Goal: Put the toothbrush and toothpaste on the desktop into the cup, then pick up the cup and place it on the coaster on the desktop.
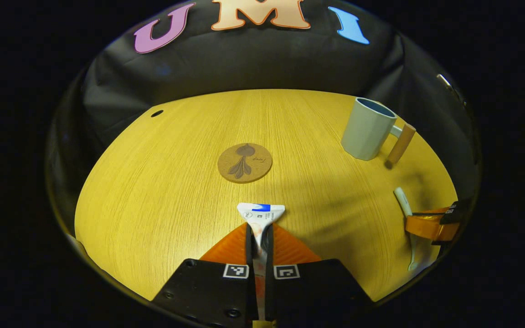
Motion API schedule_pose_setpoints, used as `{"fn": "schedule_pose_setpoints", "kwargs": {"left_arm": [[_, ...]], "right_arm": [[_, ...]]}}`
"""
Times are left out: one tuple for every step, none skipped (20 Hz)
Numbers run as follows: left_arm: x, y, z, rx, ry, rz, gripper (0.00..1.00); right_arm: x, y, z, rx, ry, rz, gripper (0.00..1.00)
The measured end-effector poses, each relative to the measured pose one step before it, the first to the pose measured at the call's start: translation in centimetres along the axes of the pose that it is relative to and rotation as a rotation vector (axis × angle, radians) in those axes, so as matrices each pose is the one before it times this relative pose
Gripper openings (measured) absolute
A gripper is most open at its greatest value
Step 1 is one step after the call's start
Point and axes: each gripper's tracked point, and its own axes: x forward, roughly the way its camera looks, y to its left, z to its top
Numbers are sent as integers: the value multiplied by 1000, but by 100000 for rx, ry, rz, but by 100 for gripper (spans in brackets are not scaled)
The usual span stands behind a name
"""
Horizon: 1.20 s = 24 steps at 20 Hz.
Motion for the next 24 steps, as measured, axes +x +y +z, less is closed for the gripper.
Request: {"fn": "schedule_pose_setpoints", "kwargs": {"left_arm": [[-36,71,76,-1049,-615,26,5],[-2,-24,17,-13,-189,-265,3],[-142,155,102,333,-612,260,2],[-120,219,282,314,-1618,539,2],[-218,242,209,-57,-585,298,2],[-319,352,324,-465,-1175,95,2],[-380,282,228,-858,-280,170,2],[-148,-179,305,-549,-1280,188,2],[-272,-24,417,-430,-1850,-32,2],[-414,102,535,13,-2772,105,2],[-396,22,525,430,-2193,-91,2],[-623,-26,675,114,-2757,-21,2],[-358,-69,551,138,-2157,-301,2],[-153,24,540,-252,-2274,-34,1],[-98,-41,356,-69,-1406,-10,0],[-131,3,14,328,-543,276,1],[-165,-60,192,17,-1038,-13,1],[-272,-51,377,-134,-1516,-185,1],[-413,-55,543,-21,-2236,-192,1],[-369,-170,563,37,-2555,-569,1],[-249,-82,519,799,-2161,-105,1],[-318,3,75,936,-1034,101,1],[-138,4,199,247,-1237,56,1],[-294,-213,7,-329,-269,10,1]], "right_arm": [[200,105,-234,332,59,446,3],[16,-23,39,639,-508,504,3],[84,-20,16,504,-476,252,3],[-23,25,66,499,-749,453,3],[-210,2,64,483,-774,331,3],[-189,14,139,127,-801,461,3],[-204,113,121,659,-885,861,3],[-247,116,180,455,-983,455,3],[-169,106,150,307,-847,709,3],[-226,104,217,-77,-1124,320,3],[-215,123,233,-223,-1351,579,3],[-236,115,313,-404,-1646,364,3],[-202,145,324,-242,-1637,769,3],[-218,100,374,-445,-1867,317,3],[-252,81,306,-248,-1640,387,3],[-197,45,262,-365,-1326,298,3],[-170,193,261,-500,-1245,528,3],[-342,4,315,-637,-1429,268,3],[-400,122,343,-466,-1619,401,3],[-355,33,392,-778,-1625,267,3],[-210,144,383,-616,-2036,587,3],[-203,16,365,-840,-1946,454,3],[-341,86,269,-703,-1769,130,3],[-282,-39,213,-462,-1033,17,3]]}}
